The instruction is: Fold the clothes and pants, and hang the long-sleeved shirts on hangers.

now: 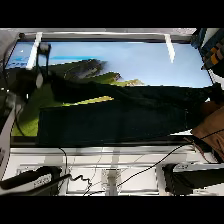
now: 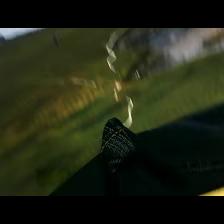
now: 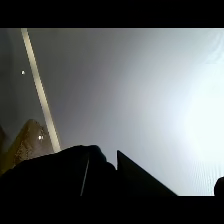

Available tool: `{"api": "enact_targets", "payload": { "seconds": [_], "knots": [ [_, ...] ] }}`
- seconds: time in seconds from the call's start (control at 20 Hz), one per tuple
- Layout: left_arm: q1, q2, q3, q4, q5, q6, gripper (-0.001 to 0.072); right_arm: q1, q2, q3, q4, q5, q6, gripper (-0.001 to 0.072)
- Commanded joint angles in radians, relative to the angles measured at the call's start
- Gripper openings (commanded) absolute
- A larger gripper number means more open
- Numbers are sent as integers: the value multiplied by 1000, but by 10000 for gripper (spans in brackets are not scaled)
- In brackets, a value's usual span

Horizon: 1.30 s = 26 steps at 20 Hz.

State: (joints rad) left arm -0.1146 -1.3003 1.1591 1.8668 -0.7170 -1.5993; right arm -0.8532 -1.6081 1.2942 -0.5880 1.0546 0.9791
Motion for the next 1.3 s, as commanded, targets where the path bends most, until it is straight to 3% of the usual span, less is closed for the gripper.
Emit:
{"api": "enact_targets", "payload": {
  "seconds": [0.0, 0.3, 0.45, 0.5, 0.55, 0.6, 0.65, 0.75, 0.85, 0.95, 1.05, 1.15, 1.25],
  "knots": [
    [13, 187, -309, -37, 4, 6, 22, 0, 0, 0, -34, -2, 0, 72],
    [16, 486, -451, -147, -255, 4, 23, 0, 0, 0, -50, -1, 0, 73],
    [16, 569, -528, -375, -385, 114, 24, 0, 0, 0, -50, 0, 0, 73],
    [16, 575, -550, -453, -424, 116, 26, 0, 0, 0, -49, -1, 0, 72],
    [16, 573, -567, -529, -465, 127, 151, 0, 0, 0, -49, -1, 0, 73],
    [16, 570, -575, -582, -496, 148, 478, 0, 0, 0, -49, -1, 0, 73],
    [16, 571, -575, -599, -510, 146, 718, 0, 0, 0, -49, -1, 1, 73],
    [21, 571, -575, -579, -506, 136, 697, 0, 0, 0, -49, 0, 5, 73],
    [45, 571, -575, -481, -492, 74, 595, 0, 0, 0, -49, 0, 5, 73],
    [106, 571, -575, -344, -429, -12, 594, 0, 0, 0, -49, 0, 5, 73],
    [221, 569, -575, -341, -332, -40, 594, 0, 0, 0, -49, 0, 5, 73],
    [360, 545, -576, -470, -282, 3, 594, 0, 0, 0, -50, -1, 4, 73],
    [483, 474, -575, -654, -285, 162, 594, 0, 0, 0, -50, -1, 4, 73]
  ]
}}
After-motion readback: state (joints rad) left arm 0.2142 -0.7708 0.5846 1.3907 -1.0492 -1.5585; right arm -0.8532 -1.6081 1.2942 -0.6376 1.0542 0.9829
